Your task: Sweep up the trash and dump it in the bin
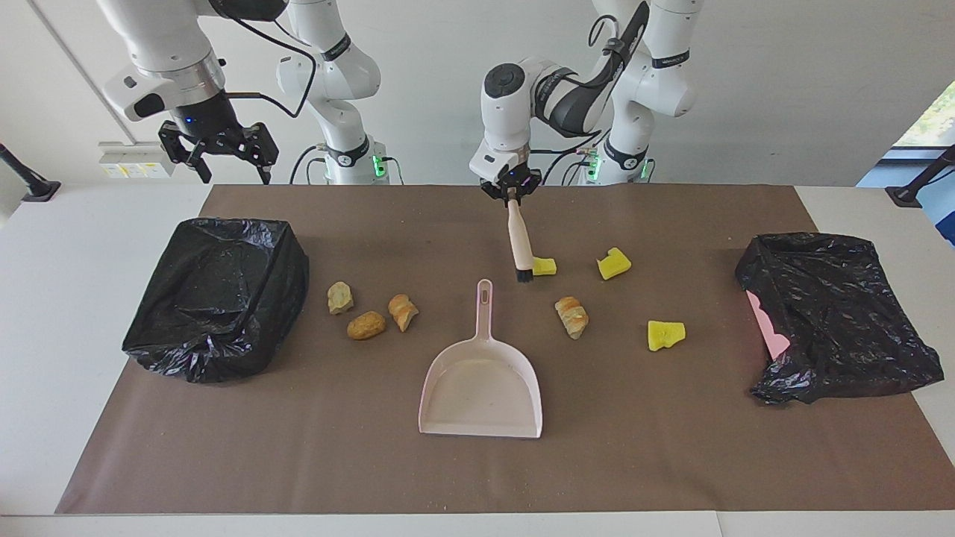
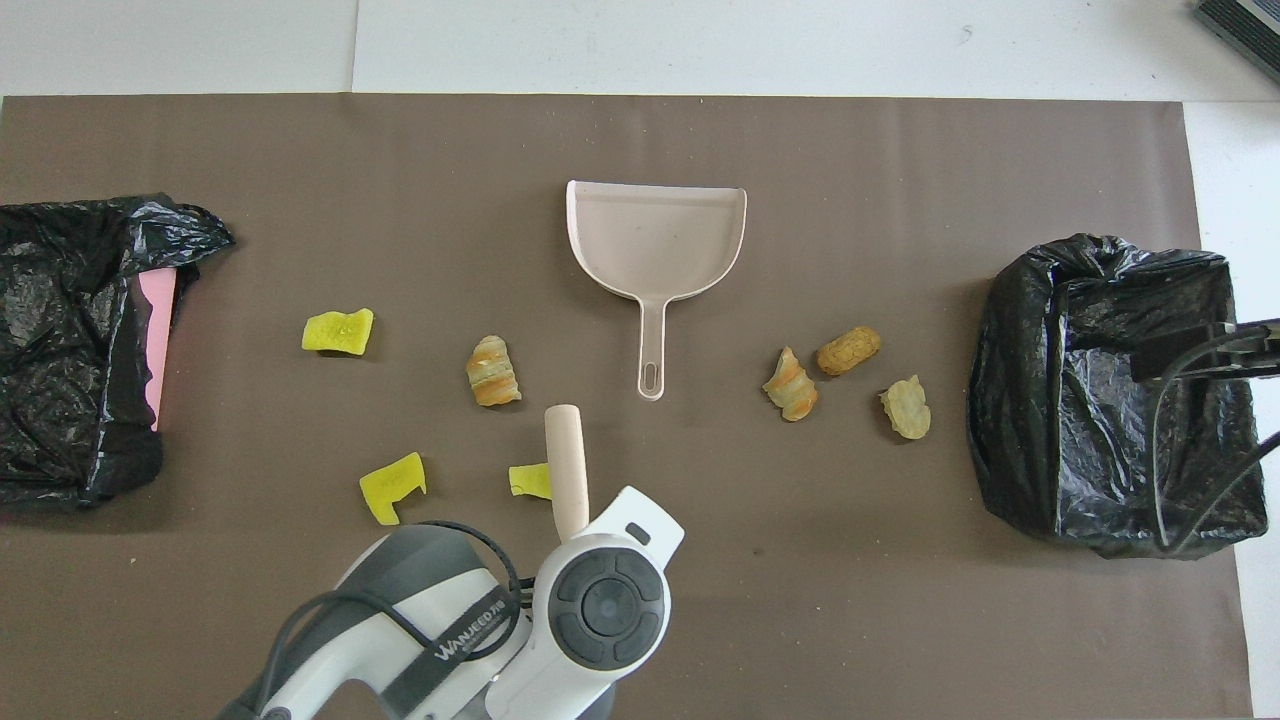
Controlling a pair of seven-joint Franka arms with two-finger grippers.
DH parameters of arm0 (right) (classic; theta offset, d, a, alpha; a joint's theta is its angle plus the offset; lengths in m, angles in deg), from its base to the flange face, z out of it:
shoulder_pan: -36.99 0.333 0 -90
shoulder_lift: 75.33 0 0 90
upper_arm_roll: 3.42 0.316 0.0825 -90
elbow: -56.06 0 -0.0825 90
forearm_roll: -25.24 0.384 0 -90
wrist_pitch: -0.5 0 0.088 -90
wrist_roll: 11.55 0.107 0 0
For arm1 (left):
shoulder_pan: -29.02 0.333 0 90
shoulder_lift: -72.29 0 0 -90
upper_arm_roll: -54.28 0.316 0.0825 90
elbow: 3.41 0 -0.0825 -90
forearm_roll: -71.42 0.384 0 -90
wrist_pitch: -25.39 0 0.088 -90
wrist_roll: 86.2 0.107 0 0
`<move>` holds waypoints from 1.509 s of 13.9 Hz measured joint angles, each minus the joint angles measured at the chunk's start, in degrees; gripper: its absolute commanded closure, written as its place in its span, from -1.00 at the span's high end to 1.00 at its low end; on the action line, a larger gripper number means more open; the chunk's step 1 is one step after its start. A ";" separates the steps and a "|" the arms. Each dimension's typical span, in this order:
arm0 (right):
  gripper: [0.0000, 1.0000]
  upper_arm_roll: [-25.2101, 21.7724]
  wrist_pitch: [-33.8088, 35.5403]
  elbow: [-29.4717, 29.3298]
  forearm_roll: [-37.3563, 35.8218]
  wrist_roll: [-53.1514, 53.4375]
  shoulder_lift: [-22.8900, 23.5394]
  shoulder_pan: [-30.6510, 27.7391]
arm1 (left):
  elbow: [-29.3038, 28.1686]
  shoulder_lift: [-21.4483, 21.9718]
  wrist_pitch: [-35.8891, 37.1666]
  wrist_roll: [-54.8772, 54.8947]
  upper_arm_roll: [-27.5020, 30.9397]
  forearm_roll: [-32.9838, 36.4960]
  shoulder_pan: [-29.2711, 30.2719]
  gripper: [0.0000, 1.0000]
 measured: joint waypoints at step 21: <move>1.00 0.69 -37.37 0.99 5.53 37.77 30.92 30.21 | 7.76 -12.32 -6.05 53.13 -0.38 7.17 44.93 -1.00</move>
